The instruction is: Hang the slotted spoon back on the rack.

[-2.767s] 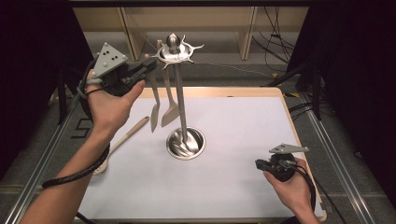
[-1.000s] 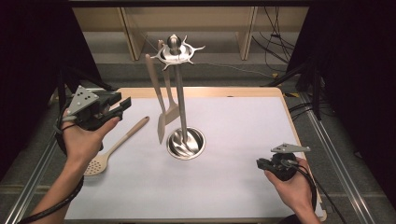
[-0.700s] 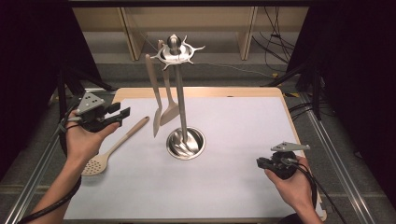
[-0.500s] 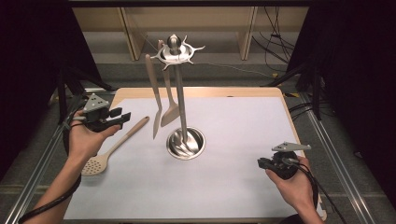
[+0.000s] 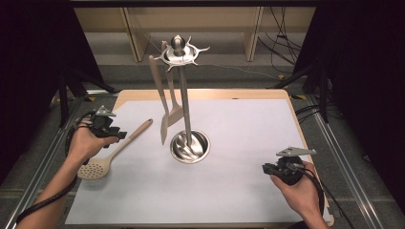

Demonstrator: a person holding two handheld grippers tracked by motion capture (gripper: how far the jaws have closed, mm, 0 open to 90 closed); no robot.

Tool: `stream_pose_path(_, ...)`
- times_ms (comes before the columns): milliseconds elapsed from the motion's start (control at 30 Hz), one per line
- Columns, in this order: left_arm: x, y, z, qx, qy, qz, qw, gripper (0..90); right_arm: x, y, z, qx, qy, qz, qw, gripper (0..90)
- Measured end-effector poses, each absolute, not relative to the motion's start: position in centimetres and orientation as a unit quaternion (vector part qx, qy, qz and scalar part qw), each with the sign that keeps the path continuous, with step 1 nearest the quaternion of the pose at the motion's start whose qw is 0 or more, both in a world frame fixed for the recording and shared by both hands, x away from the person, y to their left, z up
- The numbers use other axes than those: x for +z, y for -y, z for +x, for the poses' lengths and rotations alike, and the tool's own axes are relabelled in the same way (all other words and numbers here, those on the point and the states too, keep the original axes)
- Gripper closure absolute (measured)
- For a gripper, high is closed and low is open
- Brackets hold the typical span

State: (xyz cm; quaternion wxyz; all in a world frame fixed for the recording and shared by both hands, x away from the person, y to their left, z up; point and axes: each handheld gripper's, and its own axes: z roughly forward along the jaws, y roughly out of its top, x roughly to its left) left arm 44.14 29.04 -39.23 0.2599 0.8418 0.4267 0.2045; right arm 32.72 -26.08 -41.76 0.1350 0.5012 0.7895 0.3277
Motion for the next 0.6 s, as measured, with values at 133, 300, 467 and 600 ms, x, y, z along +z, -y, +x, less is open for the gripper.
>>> stream_pose_path(133, -41.0, -29.6, 44.8, 0.182, -0.453, 0.847, 0.212, 62.6, -41.8, 26.1, 32.7, 0.325, -0.791, 0.500, 0.136, 82.4)
stream_pose_path(300, -42.2, -30.0, 45.5, 0.157, -0.453, 0.858, 0.186, 62.2, -41.8, 26.0, 32.6, 0.325, -0.789, 0.504, 0.137, 82.4)
stream_pose_path(467, -43.4, -30.5, 46.1, 0.141, -0.468, 0.855, 0.173, 62.5, -41.8, 25.9, 32.7, 0.325, -0.789, 0.502, 0.137, 82.4)
stream_pose_path(600, -44.0, -30.5, 46.2, 0.131, -0.477, 0.852, 0.169, 63.1, -41.7, 26.0, 32.7, 0.326, -0.790, 0.502, 0.135, 82.5)
